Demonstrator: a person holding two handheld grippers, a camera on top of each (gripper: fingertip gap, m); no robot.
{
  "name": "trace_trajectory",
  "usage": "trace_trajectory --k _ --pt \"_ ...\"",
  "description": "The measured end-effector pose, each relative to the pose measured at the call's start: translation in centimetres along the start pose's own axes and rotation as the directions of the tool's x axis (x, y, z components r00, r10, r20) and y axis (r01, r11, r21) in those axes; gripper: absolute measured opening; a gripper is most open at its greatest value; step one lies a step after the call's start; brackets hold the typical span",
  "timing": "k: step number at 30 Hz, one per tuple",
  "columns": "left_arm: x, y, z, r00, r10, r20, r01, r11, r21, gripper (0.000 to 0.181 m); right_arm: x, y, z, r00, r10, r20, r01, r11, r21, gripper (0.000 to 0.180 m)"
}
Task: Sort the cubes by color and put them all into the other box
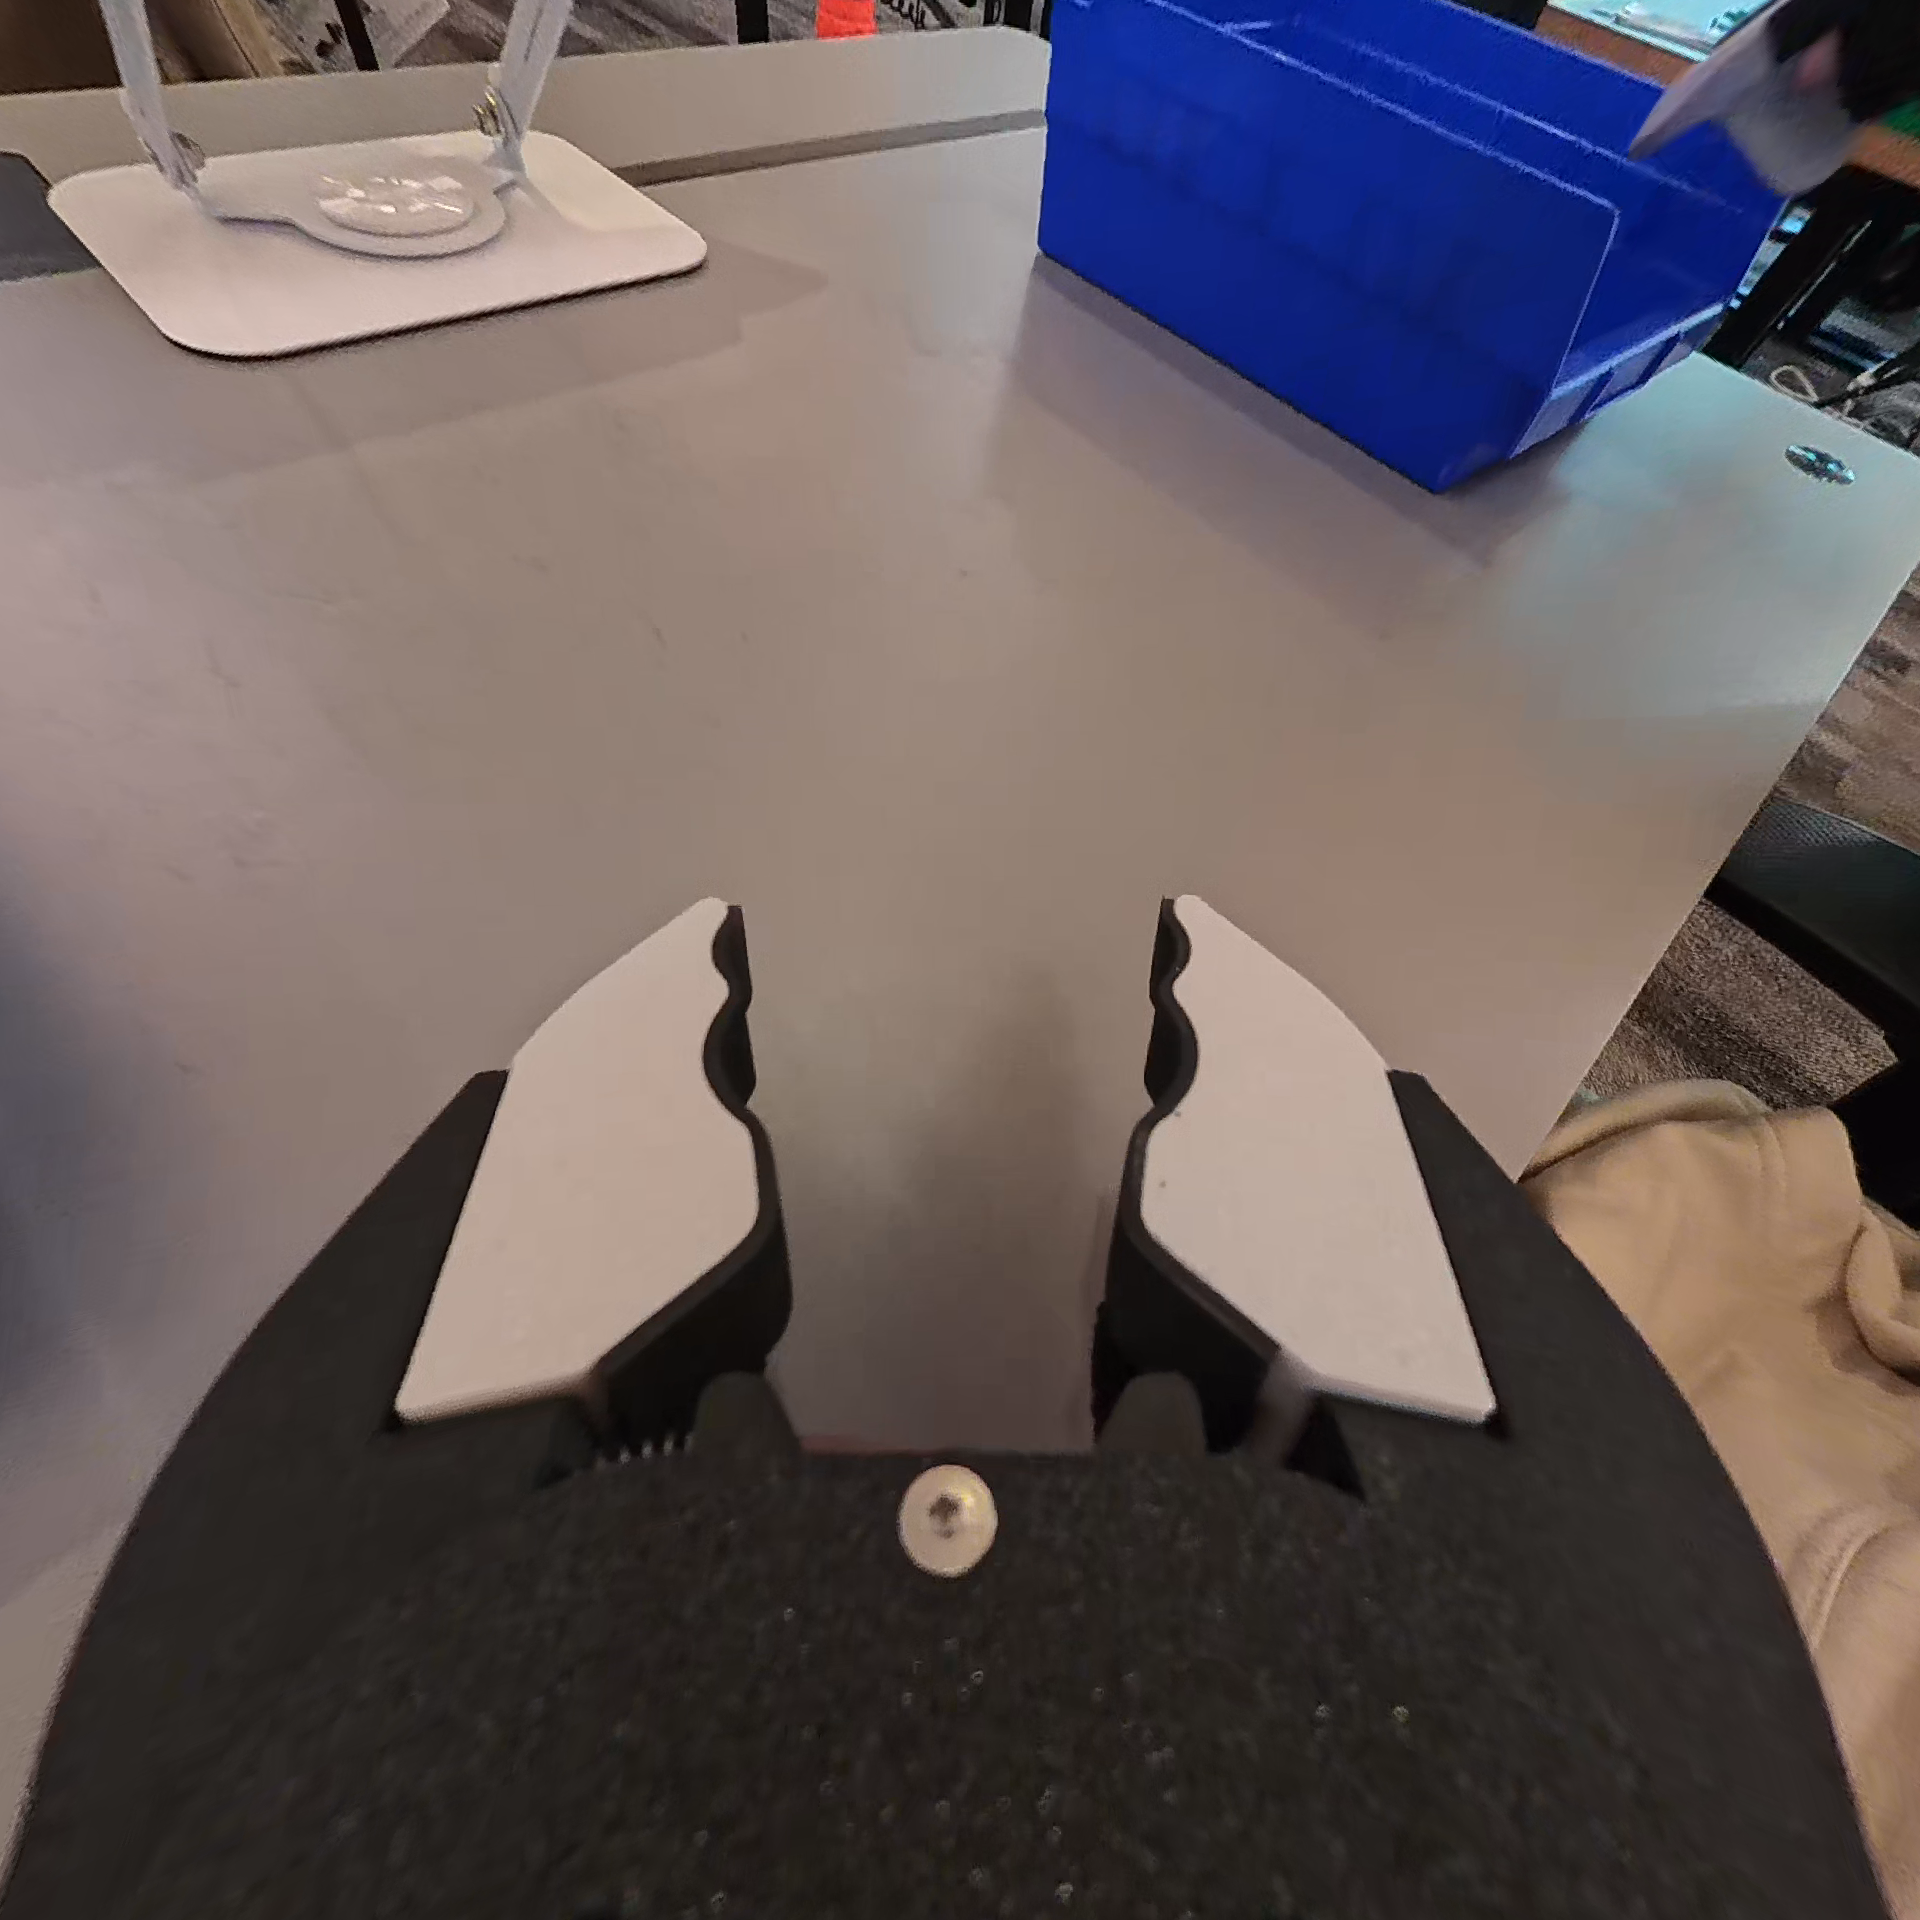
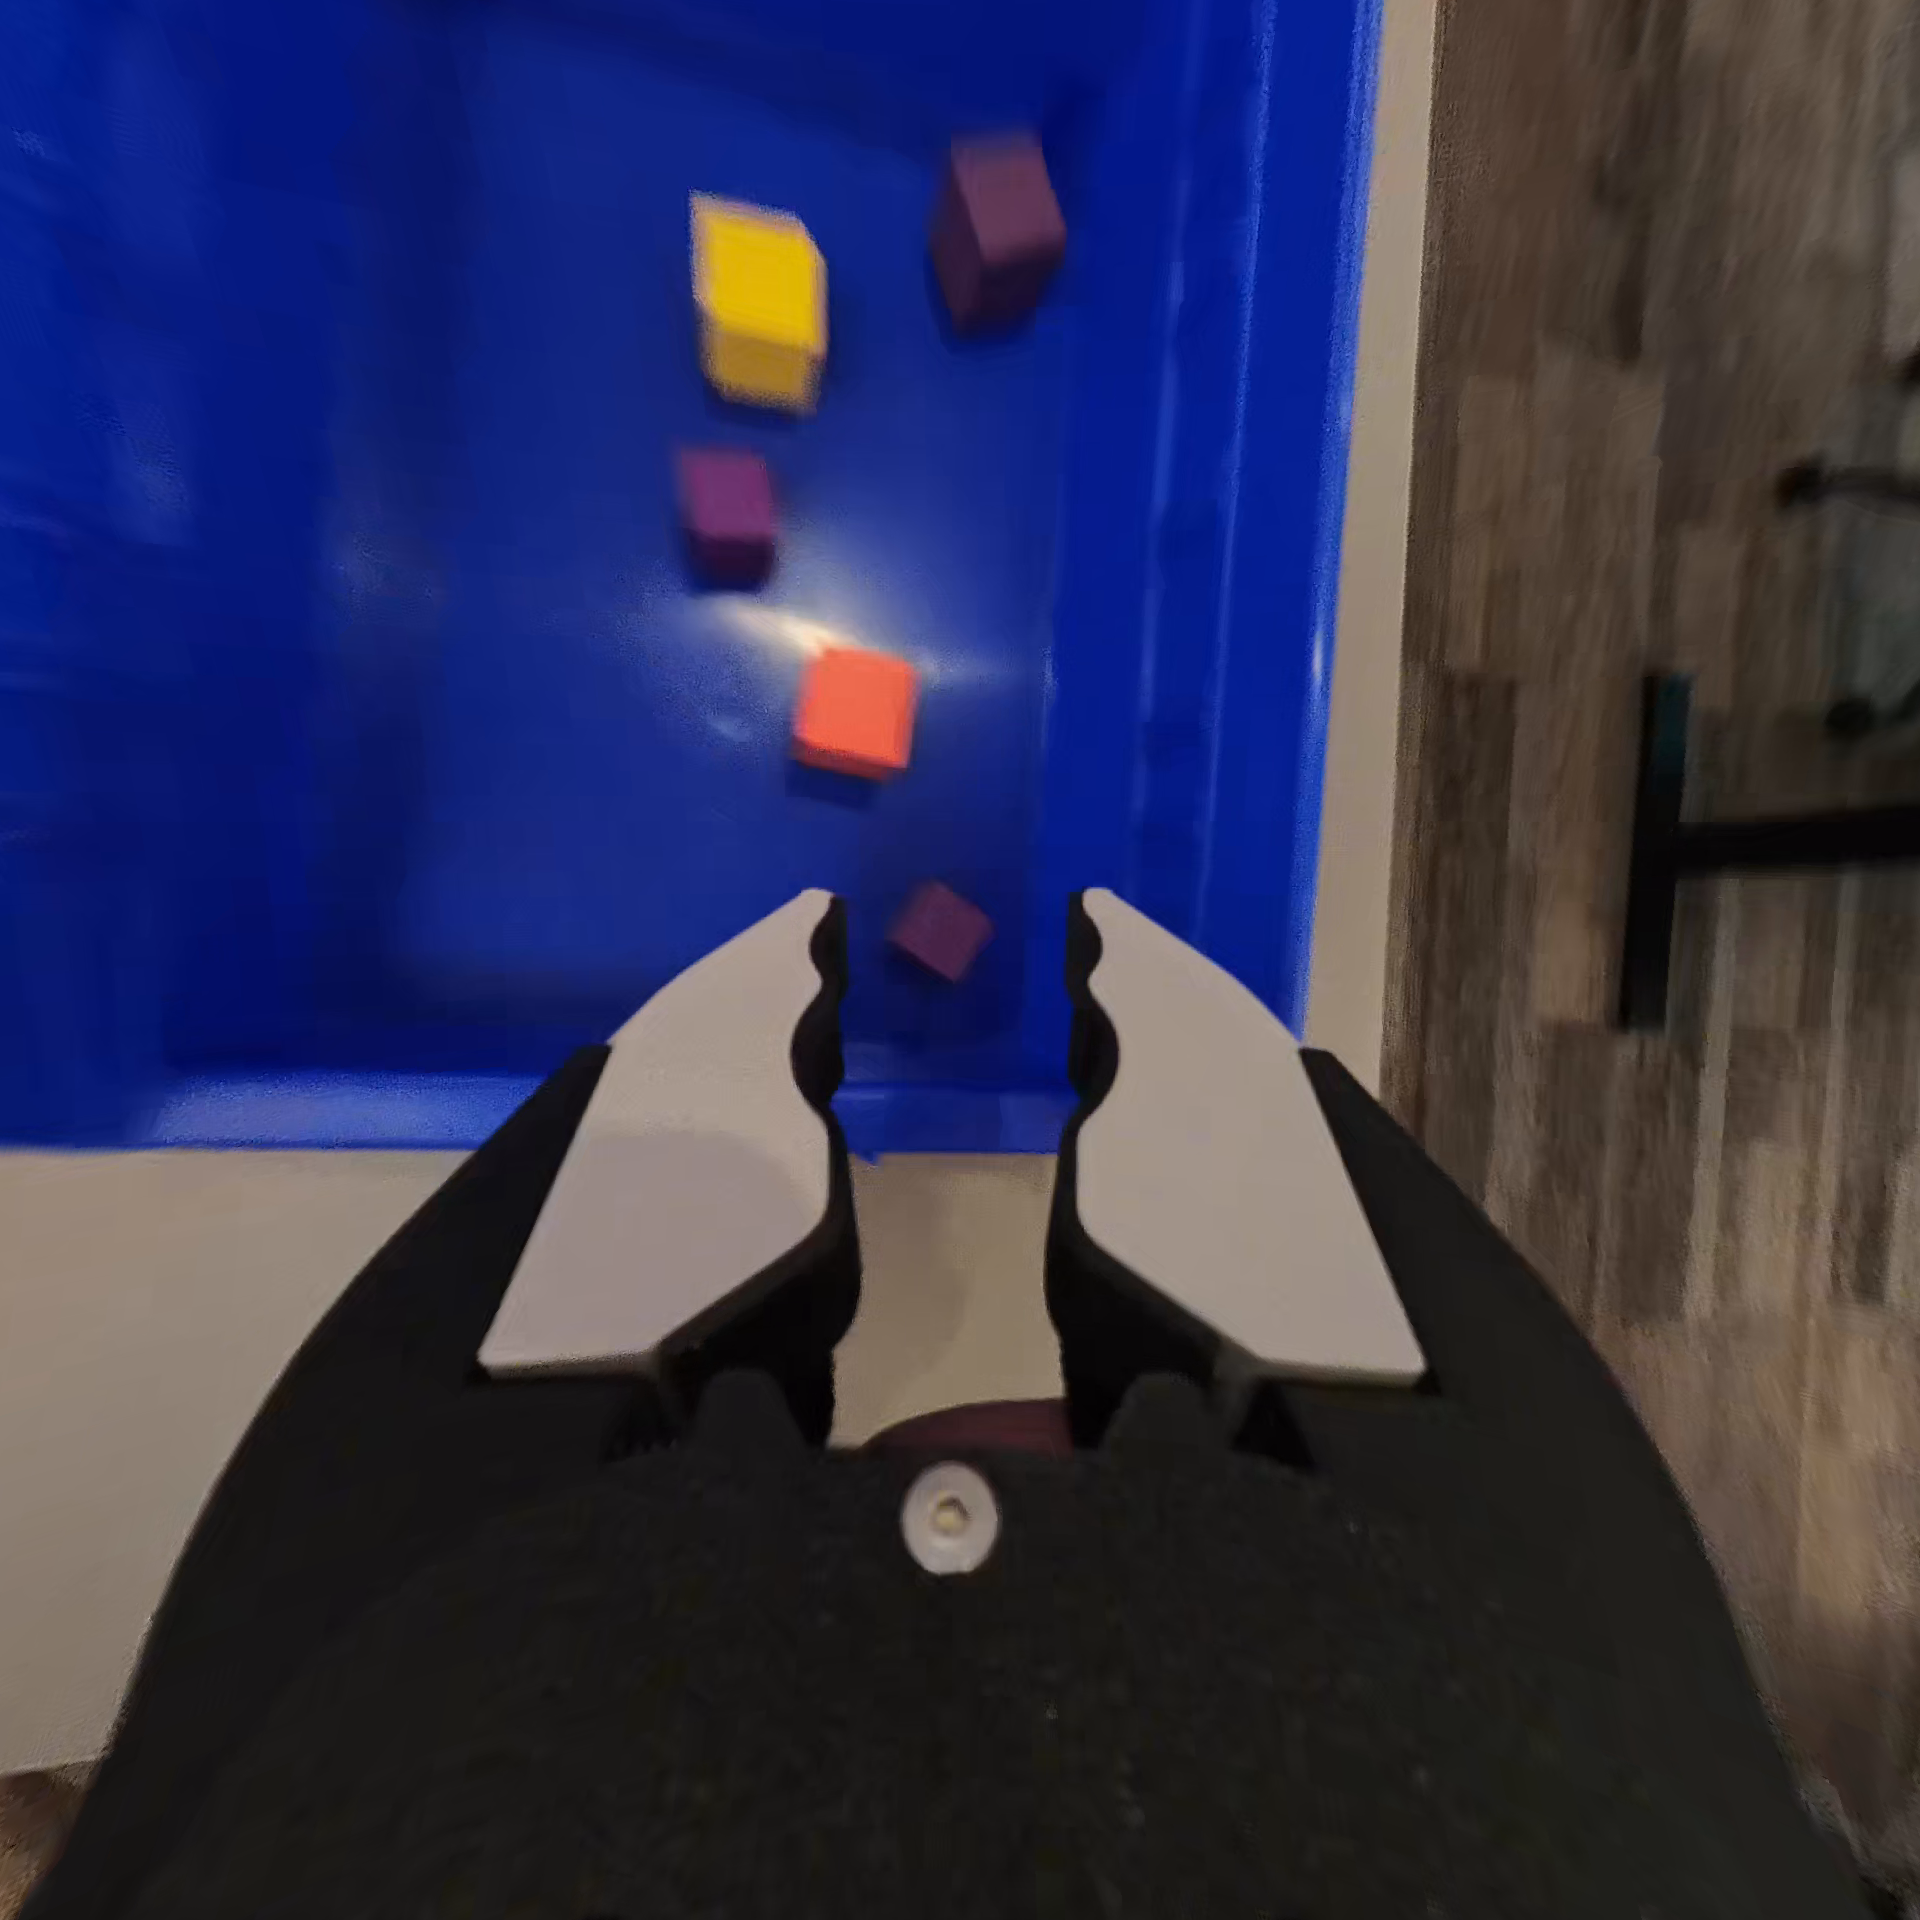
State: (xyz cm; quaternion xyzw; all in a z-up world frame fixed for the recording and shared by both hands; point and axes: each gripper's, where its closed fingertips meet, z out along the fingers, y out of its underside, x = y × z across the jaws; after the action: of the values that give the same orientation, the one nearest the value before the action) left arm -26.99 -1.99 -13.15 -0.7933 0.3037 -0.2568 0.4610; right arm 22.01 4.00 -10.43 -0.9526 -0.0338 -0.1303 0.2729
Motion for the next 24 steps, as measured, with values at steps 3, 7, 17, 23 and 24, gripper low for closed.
trace_trajectory --k 3,7,17,23,24 --pt "-0.5 -0.2 -0.1 1.000 -0.011 0.027 0.011 1.000 0.014 0.073 -8.2 -5.0 -5.8 0.968 -0.164 0.188 0.080 0.917 0.392 0.040" --pt "-1.4 -0.1 -0.2 0.997 -0.026 0.073 0.024 0.999 0.030 0.073 -25.5 -4.3 -14.5 0.583 -0.443 0.681 -0.268 0.687 0.676 0.036" --pt "-2.1 0.5 0.0 0.993 -0.030 0.111 0.030 1.000 -0.003 0.073 -30.4 -1.1 -12.7 0.404 -0.340 0.849 -0.442 0.740 0.507 0.031" --pt "-2.2 0.9 0.1 0.993 -0.043 0.111 0.045 0.999 -0.019 0.073 -30.0 -1.0 -12.5 0.474 -0.375 0.797 -0.391 0.721 0.572 0.030" --pt "-2.2 0.9 0.0 0.993 -0.046 0.110 0.048 0.999 -0.020 0.073 -30.1 -0.9 -12.4 0.483 -0.384 0.787 -0.376 0.721 0.583 0.030"
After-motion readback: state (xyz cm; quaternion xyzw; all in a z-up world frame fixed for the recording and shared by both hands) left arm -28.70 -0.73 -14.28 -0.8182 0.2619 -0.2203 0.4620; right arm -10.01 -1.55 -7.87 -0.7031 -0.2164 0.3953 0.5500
